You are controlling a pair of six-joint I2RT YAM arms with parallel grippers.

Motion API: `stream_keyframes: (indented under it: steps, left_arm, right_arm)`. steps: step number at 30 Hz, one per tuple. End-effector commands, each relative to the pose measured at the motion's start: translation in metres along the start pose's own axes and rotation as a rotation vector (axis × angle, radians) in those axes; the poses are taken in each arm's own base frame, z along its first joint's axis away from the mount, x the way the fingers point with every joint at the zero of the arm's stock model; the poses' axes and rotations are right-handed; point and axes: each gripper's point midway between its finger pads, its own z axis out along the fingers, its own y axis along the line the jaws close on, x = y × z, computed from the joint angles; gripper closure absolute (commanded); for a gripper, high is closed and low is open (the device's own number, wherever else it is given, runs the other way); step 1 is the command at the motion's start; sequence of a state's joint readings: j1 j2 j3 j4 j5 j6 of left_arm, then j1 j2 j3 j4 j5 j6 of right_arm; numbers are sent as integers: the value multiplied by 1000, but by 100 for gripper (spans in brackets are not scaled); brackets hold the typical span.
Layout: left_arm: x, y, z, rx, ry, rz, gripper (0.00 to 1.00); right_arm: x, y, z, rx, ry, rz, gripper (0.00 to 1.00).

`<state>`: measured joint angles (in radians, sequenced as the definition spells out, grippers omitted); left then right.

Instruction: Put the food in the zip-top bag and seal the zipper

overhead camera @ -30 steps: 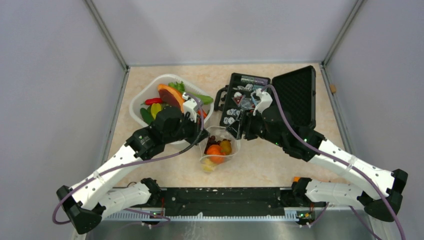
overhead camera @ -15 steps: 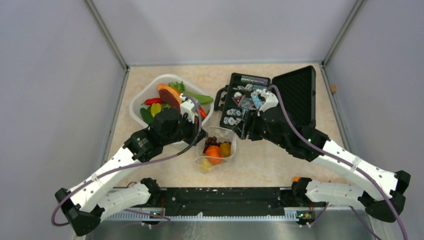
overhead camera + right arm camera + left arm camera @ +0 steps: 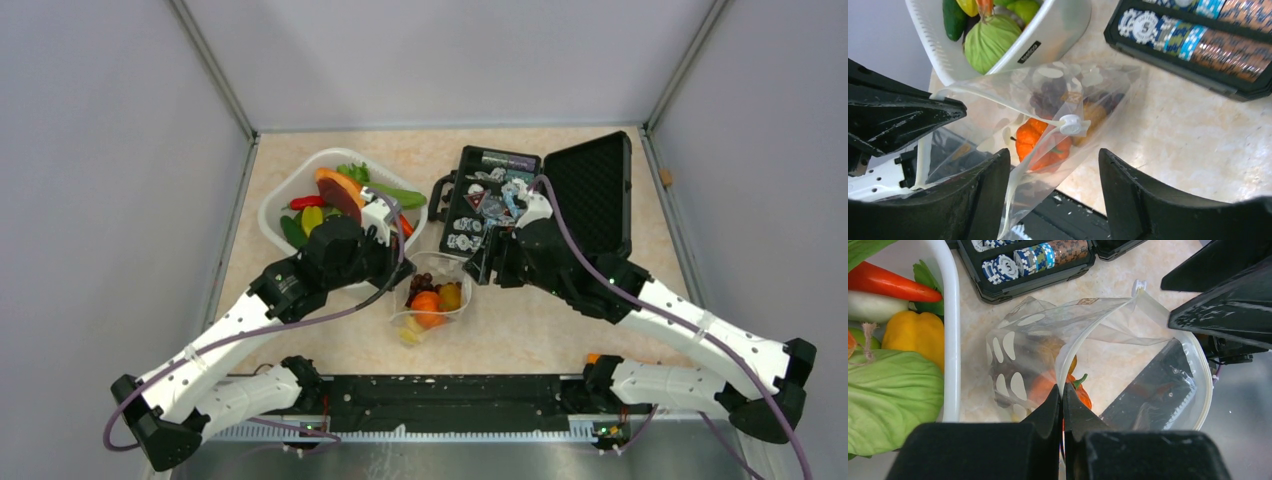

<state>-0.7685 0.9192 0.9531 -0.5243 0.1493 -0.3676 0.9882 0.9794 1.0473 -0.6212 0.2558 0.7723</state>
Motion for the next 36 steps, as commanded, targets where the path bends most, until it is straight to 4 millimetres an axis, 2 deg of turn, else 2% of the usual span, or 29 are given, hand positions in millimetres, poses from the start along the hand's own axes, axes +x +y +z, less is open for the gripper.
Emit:
stream_keyframes:
  steps: [1,7,13,15,16,18,23,24,26,30,33,36]
  left_arm:
    - [-15,-8,-3,26,-53,16,100]
    - [-15,-6,-4,18,-59,22,100]
    - [-15,-6,-4,19,-57,24,100]
    - [-16,-7,-5,23,-60,23,100]
    - [-16,-8,-5,25,-60,23,100]
    - [-17,-8,-7,27,-67,25,100]
    - [-19,-10,-8,34,-70,29,100]
    - [-19,-10,-7,35,-68,28,100]
    - [-18,-9,-6,32,-65,28,100]
    - [-16,-8,-7,26,-60,28,100]
    - [-16,-8,-8,23,-59,32,100]
    - [-17,-7,-7,20,-61,34,100]
  right_arm:
    - [10,18,8,-69,42,70,40]
    - [22,14,18,-45,83,72,64]
    - [17,18,16,-63,65,76,86]
    - [16,17,16,-58,64,62,97]
    - [16,17,16,-54,66,51,100]
    - [17,18,17,-56,81,26,100]
    - [23,25,16,-93,117,28,56]
    - [23,27,15,-109,111,42,52]
    - [21,30,12,-140,84,76,51]
    - [22,30,4,-169,76,104,59]
    - [26,32,0,-186,97,96,61]
    - [28,34,1,-205,107,92,71]
